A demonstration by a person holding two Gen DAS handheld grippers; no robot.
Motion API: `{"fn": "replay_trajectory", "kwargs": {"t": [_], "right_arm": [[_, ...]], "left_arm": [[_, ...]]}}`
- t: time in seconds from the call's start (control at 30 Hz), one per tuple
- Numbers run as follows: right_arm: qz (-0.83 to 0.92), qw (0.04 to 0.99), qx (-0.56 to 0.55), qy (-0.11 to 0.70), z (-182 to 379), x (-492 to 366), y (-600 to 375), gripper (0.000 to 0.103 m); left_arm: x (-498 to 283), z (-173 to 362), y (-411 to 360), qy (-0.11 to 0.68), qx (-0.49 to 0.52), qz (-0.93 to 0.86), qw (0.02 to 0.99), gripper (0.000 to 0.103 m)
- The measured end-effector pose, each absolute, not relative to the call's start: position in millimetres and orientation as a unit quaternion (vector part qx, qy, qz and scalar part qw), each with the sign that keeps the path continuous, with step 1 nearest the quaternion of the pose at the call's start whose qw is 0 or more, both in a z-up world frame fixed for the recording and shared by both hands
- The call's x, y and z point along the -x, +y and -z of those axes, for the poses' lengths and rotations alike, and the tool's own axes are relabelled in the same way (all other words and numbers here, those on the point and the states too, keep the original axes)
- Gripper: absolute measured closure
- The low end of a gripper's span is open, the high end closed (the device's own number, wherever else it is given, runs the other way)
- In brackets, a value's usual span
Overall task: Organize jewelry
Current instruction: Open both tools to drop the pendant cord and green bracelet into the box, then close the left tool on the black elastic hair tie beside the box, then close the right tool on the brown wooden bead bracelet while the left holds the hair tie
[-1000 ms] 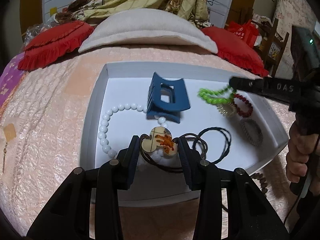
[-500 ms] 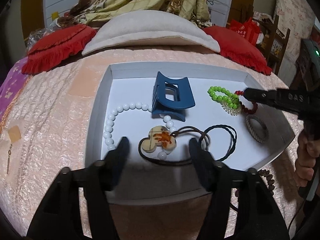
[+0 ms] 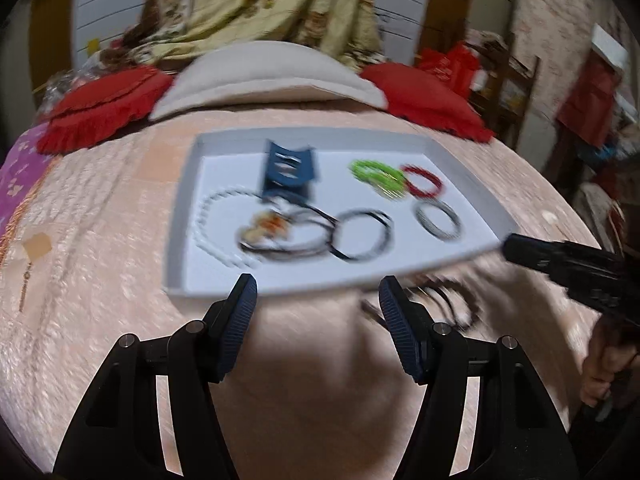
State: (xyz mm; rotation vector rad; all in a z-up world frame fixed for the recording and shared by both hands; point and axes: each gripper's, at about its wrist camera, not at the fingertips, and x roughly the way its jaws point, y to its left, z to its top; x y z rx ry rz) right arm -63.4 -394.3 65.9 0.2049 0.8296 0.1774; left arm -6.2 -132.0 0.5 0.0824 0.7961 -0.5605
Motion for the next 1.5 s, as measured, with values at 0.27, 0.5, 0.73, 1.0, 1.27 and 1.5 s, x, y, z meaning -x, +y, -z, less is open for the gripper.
{"fn": "replay_trajectory", "kwargs": {"t": [0.27,0.5,0.73,1.0,1.27,1.5], "right_arm": [[-0.068,0.886,-0.082,0.452,-35,59,-396,0.089],[-0.074,0.879,-0.063,0.466,-28,52,-385,0.089],[-0.071,0.880,-0.060,0.466,-28,53,-382,0.089],[-0.076,0.880,-0.081,0.462,-30,55,-390,0.089],[-0.102,0.879,-0.073,0.460,-31,59,-383,0.065],[-0.106,0.876,-0.011,0.470,-23,52,-360,0.065]], "left_arm": [[1,24,-155,0.418,-0.064,0.260,0.868,0.040],[-5,31,-171,0.427,-0.087,0.253,0.863,0.040],[-1,31,-174,0.419,-0.110,0.248,0.866,0.078],[8,26,-160,0.411,-0.085,0.279,0.864,0.091],[20,8,-130,0.401,-0.069,0.244,0.880,0.091],[12,26,-124,0.435,-0.069,0.209,0.873,0.091]]}}
